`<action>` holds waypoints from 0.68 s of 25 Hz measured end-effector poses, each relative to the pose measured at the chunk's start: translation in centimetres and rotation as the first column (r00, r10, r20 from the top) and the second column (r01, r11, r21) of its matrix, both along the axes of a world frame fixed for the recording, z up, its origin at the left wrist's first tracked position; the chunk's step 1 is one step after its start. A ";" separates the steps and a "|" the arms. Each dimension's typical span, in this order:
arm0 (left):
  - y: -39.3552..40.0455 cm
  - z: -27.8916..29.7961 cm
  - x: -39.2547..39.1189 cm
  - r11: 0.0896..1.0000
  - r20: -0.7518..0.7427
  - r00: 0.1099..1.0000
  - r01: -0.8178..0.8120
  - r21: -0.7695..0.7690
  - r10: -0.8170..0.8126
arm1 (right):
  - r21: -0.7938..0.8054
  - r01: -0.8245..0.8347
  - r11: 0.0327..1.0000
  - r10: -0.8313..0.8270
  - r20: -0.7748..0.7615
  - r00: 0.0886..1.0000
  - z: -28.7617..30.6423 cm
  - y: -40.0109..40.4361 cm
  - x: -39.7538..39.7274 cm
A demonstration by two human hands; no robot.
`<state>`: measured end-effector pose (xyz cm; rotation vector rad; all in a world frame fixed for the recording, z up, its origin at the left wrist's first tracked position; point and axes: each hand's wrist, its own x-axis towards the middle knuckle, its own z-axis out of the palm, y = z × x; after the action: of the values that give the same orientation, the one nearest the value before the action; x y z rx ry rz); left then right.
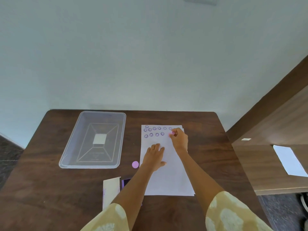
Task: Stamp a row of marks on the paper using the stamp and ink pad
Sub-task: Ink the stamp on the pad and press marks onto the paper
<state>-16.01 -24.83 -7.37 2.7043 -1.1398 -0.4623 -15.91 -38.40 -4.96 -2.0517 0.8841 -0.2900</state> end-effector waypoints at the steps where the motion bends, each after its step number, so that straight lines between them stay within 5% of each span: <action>1: 0.1 -0.1 0.0 1.000 -0.003 1.000 -0.003 -0.004 0.003 | -0.028 -0.021 0.999 0.021 -0.010 1.000 -0.1 0.0 0.2; 17: 0.4 0.3 0.1 0.998 -0.009 1.000 -0.009 -0.057 0.009 | -0.269 -0.183 0.946 0.131 -0.202 0.971 -0.6 0.4 2.7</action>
<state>-15.87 -24.47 -7.11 2.6554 -1.1205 -0.4333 -13.17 -38.00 -5.56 -2.4354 0.8168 -0.1498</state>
